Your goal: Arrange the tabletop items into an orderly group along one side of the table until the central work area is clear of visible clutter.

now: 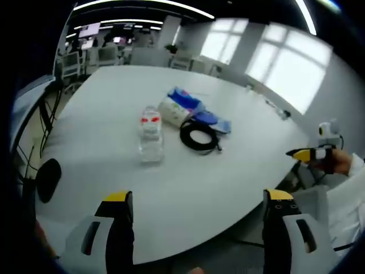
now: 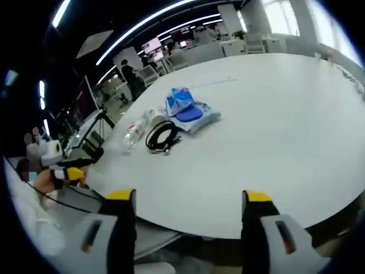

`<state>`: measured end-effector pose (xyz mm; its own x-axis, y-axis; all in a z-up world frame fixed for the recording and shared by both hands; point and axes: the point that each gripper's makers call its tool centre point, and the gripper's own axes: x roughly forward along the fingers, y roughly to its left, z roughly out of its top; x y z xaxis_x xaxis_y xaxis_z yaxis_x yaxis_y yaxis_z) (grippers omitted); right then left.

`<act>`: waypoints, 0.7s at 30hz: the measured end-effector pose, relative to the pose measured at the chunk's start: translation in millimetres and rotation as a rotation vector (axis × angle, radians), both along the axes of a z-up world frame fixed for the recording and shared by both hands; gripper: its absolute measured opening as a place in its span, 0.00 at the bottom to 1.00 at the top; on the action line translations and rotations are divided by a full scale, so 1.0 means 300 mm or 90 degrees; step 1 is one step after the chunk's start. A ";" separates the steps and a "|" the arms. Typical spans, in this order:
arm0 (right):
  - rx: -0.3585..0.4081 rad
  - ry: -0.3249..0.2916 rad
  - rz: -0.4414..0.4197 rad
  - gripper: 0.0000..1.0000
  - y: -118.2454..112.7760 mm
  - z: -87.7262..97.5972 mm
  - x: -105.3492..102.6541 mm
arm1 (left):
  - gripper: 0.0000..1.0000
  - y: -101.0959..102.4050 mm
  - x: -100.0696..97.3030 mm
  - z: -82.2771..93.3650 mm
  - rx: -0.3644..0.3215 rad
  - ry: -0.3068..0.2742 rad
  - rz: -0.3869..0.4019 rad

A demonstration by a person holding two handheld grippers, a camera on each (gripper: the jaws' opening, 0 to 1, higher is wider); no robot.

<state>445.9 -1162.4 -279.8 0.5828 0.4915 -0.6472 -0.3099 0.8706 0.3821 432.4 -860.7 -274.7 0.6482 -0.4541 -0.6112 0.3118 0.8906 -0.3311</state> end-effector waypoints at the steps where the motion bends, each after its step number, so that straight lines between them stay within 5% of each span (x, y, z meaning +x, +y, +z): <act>1: 0.001 0.000 0.000 0.75 0.003 -0.002 0.000 | 0.91 0.002 -0.001 -0.001 0.000 0.001 0.000; 21: 0.021 0.008 0.008 0.71 0.040 -0.005 -0.011 | 0.90 -0.001 0.020 -0.004 0.003 0.009 -0.002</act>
